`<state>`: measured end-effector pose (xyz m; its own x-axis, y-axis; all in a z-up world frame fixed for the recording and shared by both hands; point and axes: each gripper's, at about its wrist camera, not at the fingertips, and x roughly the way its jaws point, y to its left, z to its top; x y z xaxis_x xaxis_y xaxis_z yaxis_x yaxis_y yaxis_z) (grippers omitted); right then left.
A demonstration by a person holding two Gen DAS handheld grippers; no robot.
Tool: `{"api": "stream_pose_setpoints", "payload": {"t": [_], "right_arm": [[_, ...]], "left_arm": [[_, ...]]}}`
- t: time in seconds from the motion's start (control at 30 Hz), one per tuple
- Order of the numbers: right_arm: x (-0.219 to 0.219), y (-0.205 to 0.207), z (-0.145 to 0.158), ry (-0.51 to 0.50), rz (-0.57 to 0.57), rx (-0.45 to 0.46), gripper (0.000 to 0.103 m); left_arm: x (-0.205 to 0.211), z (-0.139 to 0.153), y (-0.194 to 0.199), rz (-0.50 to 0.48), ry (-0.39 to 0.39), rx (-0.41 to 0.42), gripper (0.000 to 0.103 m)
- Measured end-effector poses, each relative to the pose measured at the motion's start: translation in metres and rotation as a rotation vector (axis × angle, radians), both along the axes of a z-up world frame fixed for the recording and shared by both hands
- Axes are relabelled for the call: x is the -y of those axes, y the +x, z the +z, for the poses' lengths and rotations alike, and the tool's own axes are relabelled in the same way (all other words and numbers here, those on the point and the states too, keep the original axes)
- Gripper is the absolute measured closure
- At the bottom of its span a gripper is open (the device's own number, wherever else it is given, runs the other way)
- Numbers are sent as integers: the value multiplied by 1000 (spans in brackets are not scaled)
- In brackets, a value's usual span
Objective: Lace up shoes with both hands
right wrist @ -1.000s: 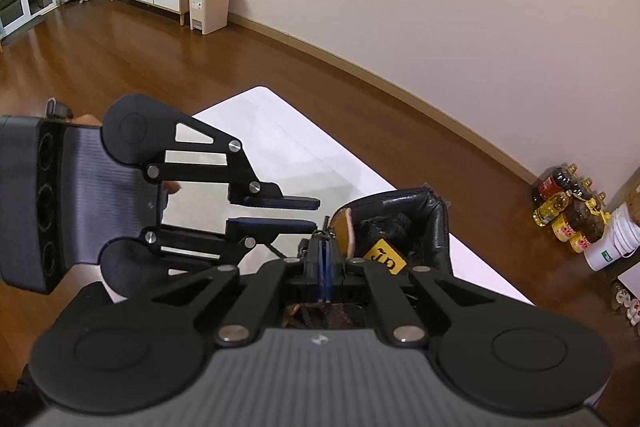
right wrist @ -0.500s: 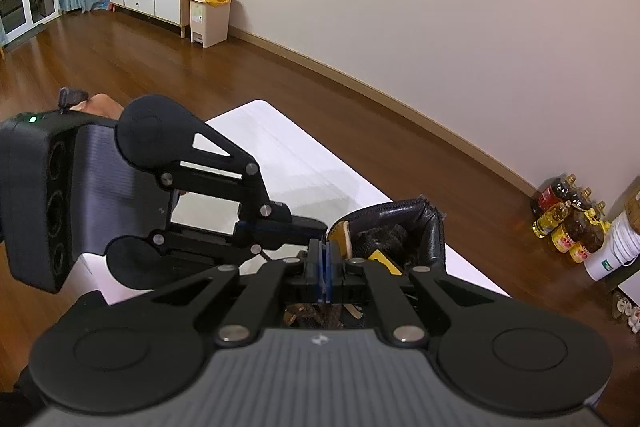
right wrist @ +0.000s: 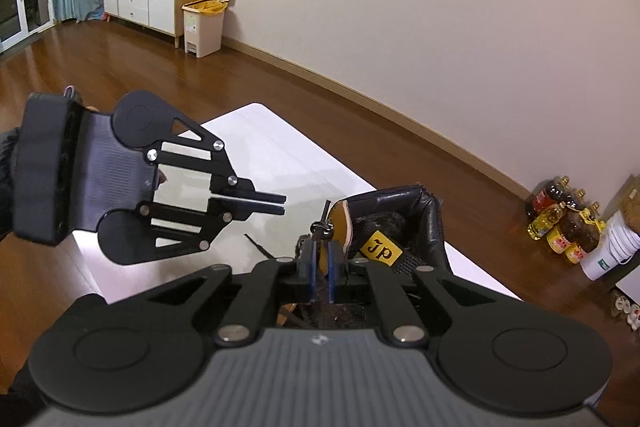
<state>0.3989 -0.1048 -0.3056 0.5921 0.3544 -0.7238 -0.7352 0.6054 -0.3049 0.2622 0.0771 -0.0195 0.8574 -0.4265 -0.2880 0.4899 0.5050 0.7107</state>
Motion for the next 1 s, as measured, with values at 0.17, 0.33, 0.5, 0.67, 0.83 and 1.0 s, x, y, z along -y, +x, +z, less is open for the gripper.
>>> {"api": "stream_pose_setpoints", "payload": {"t": [0.17,0.33,0.5,0.67,0.83,1.0], "right_arm": [[-12,-11,-15,-116,45,87,91],[-23,-19,-20,-204,63,189,99],[-37,-25,-28,-305,116,262,99],[-37,-22,-26,-291,119,243,99],[-32,-29,-24,-297,114,258,99],[-28,-31,-25,-304,98,268,99]], "left_arm": [[4,-2,-1,-12,-17,21,98],[1,5,-2,-70,-42,41,93],[1,8,1,-125,-35,35,90],[8,5,7,-127,30,83,86],[15,9,12,-159,61,97,86],[19,3,9,-163,105,103,86]]}}
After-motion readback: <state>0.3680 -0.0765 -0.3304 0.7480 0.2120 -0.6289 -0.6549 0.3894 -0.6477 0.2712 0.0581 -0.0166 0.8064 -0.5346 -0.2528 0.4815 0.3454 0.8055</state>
